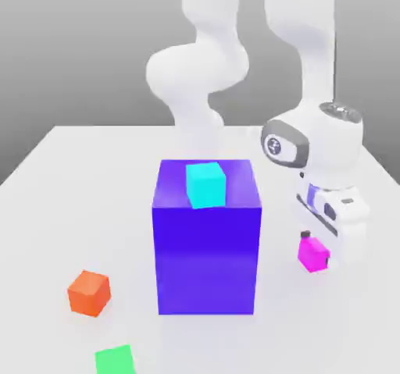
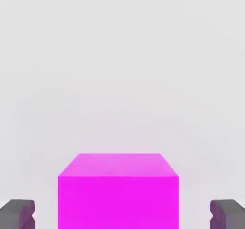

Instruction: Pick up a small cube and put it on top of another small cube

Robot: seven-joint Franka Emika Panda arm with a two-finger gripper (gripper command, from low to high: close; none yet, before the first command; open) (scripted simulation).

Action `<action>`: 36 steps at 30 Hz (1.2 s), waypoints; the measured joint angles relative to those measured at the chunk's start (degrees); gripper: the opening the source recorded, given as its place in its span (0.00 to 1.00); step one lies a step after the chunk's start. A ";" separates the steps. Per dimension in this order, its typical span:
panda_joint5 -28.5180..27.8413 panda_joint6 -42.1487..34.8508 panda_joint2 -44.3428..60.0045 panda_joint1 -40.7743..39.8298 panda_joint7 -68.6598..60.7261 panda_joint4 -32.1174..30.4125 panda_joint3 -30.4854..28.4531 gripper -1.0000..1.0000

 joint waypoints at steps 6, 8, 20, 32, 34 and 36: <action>-0.04 -0.85 -0.92 -0.17 0.00 -0.17 0.15 0.00; 0.67 -3.76 -4.50 -0.88 -0.56 -0.83 1.02 0.00; 2.43 -20.67 -11.70 -5.36 8.18 7.23 -6.83 0.00; 11.04 -33.24 -1.37 -24.82 25.97 29.37 -23.99 0.00; 15.57 -31.42 2.51 -28.73 25.06 31.60 -24.37 0.00; 19.37 -28.30 6.82 -31.31 23.11 32.61 -22.71 0.00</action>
